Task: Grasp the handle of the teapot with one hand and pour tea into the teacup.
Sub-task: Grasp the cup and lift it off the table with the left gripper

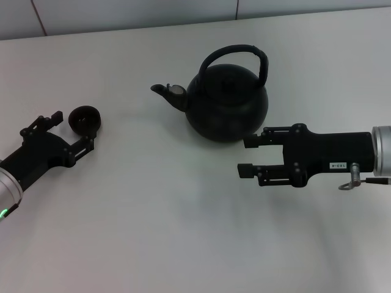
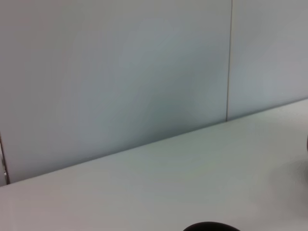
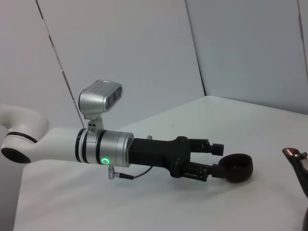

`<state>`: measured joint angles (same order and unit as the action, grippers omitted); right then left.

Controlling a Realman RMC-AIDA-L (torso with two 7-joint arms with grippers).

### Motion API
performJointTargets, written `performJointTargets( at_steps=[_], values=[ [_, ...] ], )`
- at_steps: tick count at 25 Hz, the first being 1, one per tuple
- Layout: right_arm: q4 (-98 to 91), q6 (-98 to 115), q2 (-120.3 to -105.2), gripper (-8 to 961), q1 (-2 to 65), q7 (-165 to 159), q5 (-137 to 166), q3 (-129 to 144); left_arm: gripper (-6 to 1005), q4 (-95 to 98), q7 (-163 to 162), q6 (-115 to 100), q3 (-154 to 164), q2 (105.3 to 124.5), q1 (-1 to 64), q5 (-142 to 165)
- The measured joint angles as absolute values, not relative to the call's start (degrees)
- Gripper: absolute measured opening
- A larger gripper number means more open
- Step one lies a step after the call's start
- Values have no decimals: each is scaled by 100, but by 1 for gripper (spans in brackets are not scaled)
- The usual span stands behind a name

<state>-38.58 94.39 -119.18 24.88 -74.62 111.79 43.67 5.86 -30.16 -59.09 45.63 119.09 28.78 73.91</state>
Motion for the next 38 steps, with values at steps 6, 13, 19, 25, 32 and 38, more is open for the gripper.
performJointTargets(
  at_steps=[6,13,19,25,32,38],
  values=[
    [-3858,9439,-11917,678,2497,-7449,11180,4351,724,558,-3014,-5783,4634,11909,2999,7420],
    [-3858,9364,-11918,678,2496,-7435,11180,4346,718,536,-3014,-5671,4633,11909,3129,7420],
    [-3858,9353,-11918,679,2496,-7433,11180,4342,712,536,-3014,-5649,4631,11909,3161,7418],
    [-3863,9351,-11918,679,2496,-7430,11180,4341,707,518,-3015,-5509,4728,11909,3199,7417],
    [-3870,9351,-11918,678,2503,-7428,11180,4341,700,508,-3020,-5505,4785,11909,3210,7416],
    [-3859,9351,-11918,679,2505,-7426,11180,4341,694,508,-3023,-5523,4783,11909,3208,7409]
  ],
)
